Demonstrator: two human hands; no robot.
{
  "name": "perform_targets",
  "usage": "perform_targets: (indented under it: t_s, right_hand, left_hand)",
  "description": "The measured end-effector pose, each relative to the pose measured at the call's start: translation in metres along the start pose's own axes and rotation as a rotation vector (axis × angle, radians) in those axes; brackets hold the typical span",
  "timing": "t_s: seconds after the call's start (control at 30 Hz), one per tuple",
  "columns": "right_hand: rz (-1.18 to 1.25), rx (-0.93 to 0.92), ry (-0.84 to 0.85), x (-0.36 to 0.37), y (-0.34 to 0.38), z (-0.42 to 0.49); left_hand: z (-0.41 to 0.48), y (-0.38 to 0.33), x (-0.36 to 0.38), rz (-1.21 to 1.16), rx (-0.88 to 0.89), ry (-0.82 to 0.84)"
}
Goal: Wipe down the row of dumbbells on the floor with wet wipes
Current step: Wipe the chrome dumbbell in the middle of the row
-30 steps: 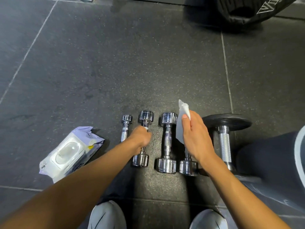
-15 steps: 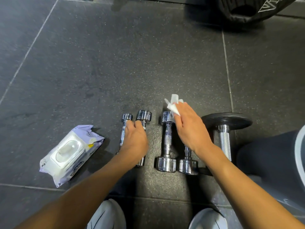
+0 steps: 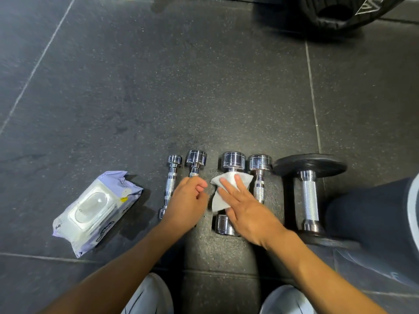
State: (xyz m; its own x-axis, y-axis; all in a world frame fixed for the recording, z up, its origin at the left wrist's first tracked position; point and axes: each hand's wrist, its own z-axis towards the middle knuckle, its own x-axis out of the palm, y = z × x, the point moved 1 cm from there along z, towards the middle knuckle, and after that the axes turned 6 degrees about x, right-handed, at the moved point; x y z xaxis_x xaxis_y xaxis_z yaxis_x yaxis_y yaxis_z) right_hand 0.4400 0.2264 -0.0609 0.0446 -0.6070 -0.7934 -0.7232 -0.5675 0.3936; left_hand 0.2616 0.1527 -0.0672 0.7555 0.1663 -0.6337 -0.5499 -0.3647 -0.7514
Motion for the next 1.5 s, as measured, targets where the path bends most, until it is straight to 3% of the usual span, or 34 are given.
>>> perform_targets:
  t_s: [0.17,0.23,0.33,0.4,0.53,0.6,0.8,0.9,1.13,1.3,1.5]
  right_hand:
    - [0.175,0.106,0.073,-0.014,0.014,-0.005]
    - [0.205,0.143,-0.076,-0.031,0.02,-0.008]
    - [0.391,0.213,-0.467,-0.059,0.024,-0.002]
    - [0.357,0.153,-0.572,-0.066,0.018,0.014]
    - [0.009,-0.004,-0.214,-0.044,-0.001,0.047]
    - [-0.059,-0.008,-0.134,-0.031,-0.003,0.046]
    - [0.236,0.0,-0.011,0.003,0.009,-0.003]
    - [0.273,0.067,0.084,0.014,0.016,-0.024]
    - [0.217,-0.021,0.033,0.023,0.012,-0.049]
    - [-0.036,-0.008,-0.257,0.023,0.003,-0.014]
    - [0.204,0.136,-0.026,0.01,0.017,0.001]
  left_hand:
    - [-0.006,-0.001,0.003,-0.128,-0.062,0.039]
    - [-0.007,-0.005,0.006,-0.163,-0.107,0.107]
    - [-0.008,-0.007,0.011,-0.214,-0.169,0.17]
    - [-0.005,-0.006,0.016,-0.279,-0.212,0.175]
    - [0.007,-0.025,0.026,-0.541,-0.365,0.227]
    - [0.015,-0.03,0.03,-0.676,-0.468,0.208]
    - [0.024,-0.027,0.027,-0.932,-0.684,0.133]
    - [0.029,-0.024,0.026,-0.866,-0.687,0.138]
    - [0.042,-0.033,0.028,-0.705,-0.6,0.335]
    - [0.048,-0.035,0.026,-0.788,-0.592,0.345]
    - [0.054,-0.023,0.012,-0.716,-0.513,0.402]
